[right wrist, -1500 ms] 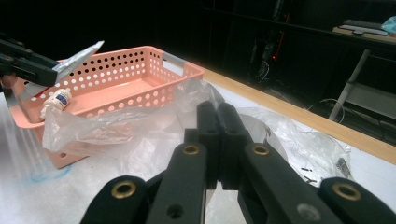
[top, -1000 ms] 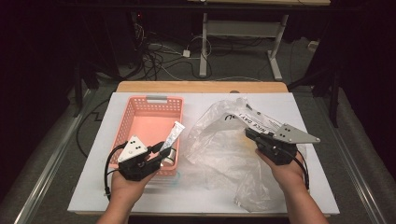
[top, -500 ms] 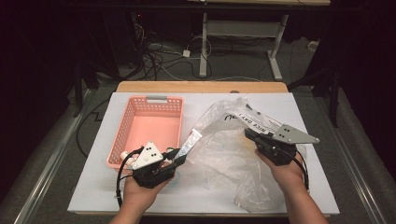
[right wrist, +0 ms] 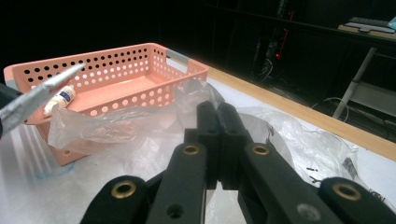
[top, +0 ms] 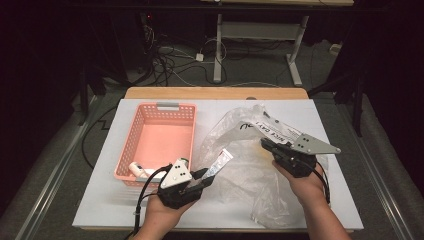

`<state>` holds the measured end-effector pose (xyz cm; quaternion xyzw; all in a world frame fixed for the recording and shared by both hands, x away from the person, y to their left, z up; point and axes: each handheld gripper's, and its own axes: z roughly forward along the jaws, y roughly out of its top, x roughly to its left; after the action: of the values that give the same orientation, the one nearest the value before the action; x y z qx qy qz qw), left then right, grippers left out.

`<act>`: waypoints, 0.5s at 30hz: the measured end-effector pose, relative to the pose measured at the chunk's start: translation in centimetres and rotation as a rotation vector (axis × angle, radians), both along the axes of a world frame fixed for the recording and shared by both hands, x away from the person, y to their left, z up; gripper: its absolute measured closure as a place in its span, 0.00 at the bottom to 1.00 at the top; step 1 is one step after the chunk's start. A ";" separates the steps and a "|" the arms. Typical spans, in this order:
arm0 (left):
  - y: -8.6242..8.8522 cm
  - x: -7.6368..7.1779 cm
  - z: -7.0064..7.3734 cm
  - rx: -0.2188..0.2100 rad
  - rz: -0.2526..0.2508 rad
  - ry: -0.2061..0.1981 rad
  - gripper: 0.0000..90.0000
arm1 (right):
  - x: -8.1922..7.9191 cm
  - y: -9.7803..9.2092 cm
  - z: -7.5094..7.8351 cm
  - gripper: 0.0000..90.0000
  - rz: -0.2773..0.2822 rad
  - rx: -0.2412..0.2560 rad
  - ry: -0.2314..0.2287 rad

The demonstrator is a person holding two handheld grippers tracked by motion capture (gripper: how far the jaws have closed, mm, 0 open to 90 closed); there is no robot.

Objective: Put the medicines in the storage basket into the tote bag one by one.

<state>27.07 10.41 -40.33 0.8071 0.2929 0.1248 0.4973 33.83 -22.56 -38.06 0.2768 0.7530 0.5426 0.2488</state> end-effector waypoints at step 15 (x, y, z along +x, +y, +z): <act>-2.0 0.3 -1.8 0.049 -0.042 0.037 0.75 | -0.1 0.2 0.0 1.00 0.005 -0.003 -0.003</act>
<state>27.42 8.40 -42.11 0.8272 0.2819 0.1062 0.4744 33.72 -22.36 -38.08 0.2737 0.7542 0.5425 0.2491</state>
